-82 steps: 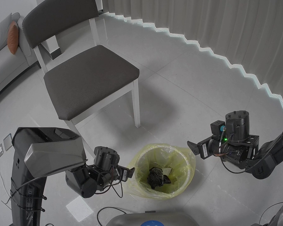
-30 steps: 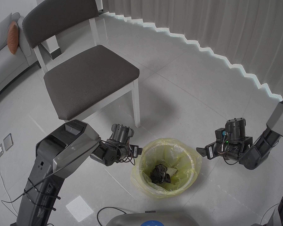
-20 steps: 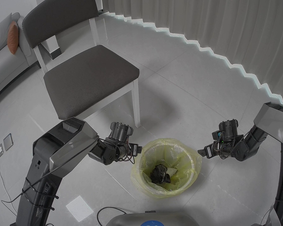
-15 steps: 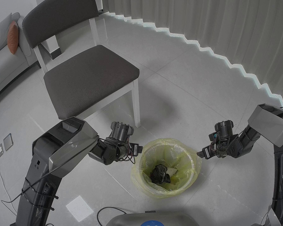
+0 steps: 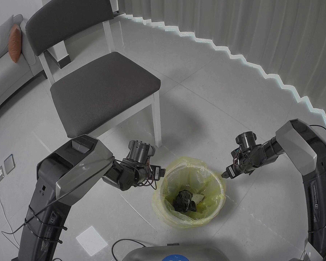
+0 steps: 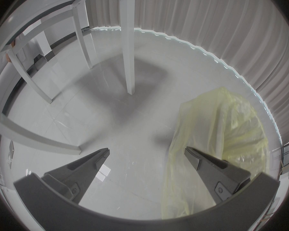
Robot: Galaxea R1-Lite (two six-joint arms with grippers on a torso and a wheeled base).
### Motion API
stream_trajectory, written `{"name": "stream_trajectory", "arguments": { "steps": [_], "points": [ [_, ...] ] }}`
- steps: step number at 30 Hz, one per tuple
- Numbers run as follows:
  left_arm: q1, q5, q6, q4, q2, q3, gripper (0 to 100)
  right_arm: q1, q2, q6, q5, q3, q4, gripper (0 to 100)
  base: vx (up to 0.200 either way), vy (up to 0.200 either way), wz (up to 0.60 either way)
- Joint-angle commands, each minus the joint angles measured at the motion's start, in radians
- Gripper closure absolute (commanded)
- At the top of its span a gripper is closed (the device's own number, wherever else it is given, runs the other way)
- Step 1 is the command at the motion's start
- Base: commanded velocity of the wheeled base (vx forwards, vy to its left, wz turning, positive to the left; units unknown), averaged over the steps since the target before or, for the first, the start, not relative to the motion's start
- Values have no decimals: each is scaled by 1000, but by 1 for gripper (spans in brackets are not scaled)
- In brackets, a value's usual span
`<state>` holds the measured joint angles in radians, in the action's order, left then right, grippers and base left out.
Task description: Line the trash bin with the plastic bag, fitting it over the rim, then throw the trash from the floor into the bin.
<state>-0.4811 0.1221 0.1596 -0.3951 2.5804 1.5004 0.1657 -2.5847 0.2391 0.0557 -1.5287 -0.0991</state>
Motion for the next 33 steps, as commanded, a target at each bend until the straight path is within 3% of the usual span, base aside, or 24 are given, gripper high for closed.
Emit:
{"name": "stream_trajectory", "arguments": {
  "steps": [1,15,22,33],
  "points": [
    [-4,2,0,-1,-6,0,0,34,-111,-3,4,-208,119,0,0,0,0],
    [-5,5,-12,4,49,38,0,3,-109,3,6,-214,157,0,0,0,0],
    [-5,7,-26,62,95,130,0,-18,-43,12,4,-160,208,0,0,0,0],
    [6,7,-22,65,83,92,0,-31,-29,-6,-2,-94,177,0,0,0,0]
  ]
}}
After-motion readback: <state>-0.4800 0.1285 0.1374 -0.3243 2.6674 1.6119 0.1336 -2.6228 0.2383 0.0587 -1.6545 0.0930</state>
